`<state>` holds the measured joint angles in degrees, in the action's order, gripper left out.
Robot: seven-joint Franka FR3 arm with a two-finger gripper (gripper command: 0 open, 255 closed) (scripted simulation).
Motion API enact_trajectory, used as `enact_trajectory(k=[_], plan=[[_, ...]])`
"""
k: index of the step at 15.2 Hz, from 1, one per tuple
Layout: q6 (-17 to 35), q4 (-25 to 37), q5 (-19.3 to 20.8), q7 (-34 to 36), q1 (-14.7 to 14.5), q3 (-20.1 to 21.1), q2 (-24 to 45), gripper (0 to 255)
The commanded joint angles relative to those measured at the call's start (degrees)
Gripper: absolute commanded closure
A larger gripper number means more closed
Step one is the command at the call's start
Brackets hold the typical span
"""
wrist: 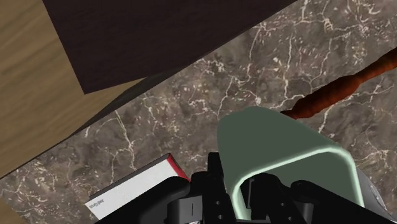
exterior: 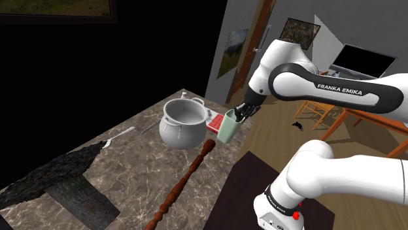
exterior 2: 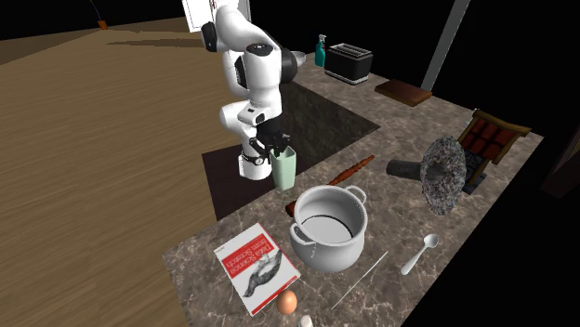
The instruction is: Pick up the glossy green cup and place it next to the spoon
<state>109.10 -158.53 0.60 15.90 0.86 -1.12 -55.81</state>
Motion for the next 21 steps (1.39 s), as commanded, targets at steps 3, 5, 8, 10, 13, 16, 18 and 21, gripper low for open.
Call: enact_trajectory(k=[3,5,8,10,13,16,18,21], plan=[[-3.0,3.1,0.0,0.0,0.0,0.0,0.1,255],[-4.5,4.7,0.0,0.0,0.0,0.0,0.3,255],[-6.6,7.2,-0.1,0.0,0.0,0.1,0.6,255],[-8.0,8.9,-0.1,0.0,-0.1,0.1,0.8,255],[-10.1,11.4,-0.1,0.0,-0.1,0.1,1.3,255],[-12.2,14.0,-0.1,0.0,-0.1,0.1,1.9,255],[-13.5,15.8,-0.2,0.0,-0.1,0.1,2.3,255],[-15.3,18.3,-0.2,0.0,-0.1,0.2,3.0,255]])
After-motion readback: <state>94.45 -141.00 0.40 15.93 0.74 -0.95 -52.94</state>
